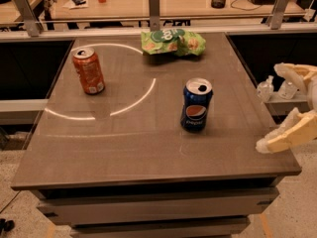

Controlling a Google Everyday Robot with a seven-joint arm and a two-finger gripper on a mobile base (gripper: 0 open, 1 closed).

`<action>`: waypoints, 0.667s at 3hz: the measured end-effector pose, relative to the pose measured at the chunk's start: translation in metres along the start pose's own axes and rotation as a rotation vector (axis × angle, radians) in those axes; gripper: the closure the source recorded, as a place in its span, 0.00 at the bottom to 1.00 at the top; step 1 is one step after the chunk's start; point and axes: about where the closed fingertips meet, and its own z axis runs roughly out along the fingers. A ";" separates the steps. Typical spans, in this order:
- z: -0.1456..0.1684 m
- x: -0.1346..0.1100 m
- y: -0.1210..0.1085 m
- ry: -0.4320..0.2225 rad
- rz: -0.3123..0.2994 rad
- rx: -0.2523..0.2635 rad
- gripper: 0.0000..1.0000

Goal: Move pepsi can near coke can

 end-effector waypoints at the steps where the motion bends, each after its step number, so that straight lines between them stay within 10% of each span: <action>1: 0.015 0.005 0.001 -0.087 0.001 0.015 0.00; 2: 0.029 0.005 0.003 -0.148 -0.009 0.014 0.00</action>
Offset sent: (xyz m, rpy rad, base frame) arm 0.0176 0.0182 -0.0393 0.1879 -0.1077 0.0320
